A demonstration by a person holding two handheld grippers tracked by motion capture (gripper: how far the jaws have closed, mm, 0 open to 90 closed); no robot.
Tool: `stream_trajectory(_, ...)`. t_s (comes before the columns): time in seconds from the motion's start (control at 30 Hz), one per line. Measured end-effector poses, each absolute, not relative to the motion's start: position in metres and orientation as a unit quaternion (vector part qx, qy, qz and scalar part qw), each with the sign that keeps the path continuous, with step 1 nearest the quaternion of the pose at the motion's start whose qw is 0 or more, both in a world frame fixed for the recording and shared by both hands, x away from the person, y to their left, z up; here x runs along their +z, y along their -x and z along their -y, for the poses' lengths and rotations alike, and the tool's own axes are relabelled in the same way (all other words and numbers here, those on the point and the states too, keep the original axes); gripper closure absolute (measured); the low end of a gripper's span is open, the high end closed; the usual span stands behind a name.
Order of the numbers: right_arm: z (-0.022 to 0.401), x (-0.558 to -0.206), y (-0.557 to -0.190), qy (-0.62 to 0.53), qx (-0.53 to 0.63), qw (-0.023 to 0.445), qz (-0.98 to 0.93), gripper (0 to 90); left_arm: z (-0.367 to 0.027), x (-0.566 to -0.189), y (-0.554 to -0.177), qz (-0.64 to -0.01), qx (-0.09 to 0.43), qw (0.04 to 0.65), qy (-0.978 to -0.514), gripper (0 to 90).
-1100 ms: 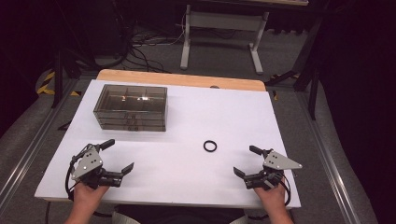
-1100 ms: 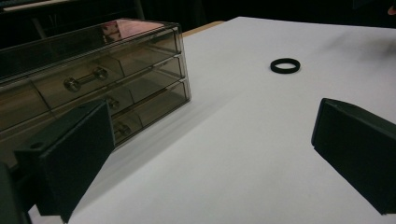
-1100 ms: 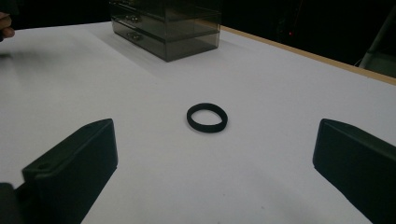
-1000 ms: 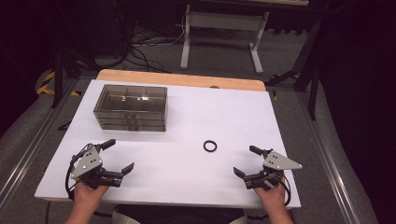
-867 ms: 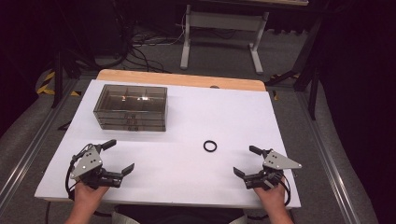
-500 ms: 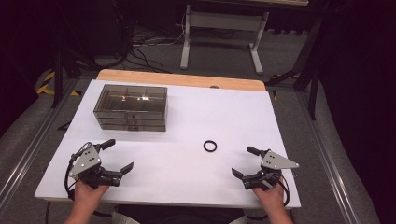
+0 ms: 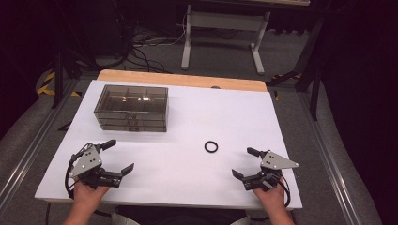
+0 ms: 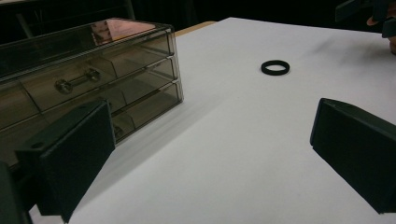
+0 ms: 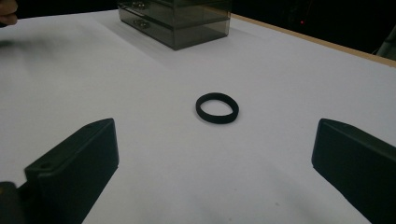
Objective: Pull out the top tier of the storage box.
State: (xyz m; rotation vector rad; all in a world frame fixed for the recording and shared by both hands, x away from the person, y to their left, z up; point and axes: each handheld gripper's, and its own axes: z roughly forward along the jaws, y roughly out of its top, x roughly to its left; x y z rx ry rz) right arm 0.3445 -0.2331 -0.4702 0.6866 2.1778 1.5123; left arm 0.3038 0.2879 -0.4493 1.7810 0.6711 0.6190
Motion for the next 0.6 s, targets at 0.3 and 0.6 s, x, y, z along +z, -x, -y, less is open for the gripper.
stream_trajectory(0.3, 0.232, -0.47, -0.344, -0.248, 0.54, 0.199, -0.779, 1.4, -0.282, -0.44, -0.313, -0.282, 0.252, 0.537, -0.754, 2.4)
stream_trajectory(0.6, 0.232, -0.471, -0.345, -0.247, 0.541, 0.197, -0.779, 1.4, -0.279, -0.431, -0.326, -0.282, 0.243, 0.529, -0.762, 2.6)
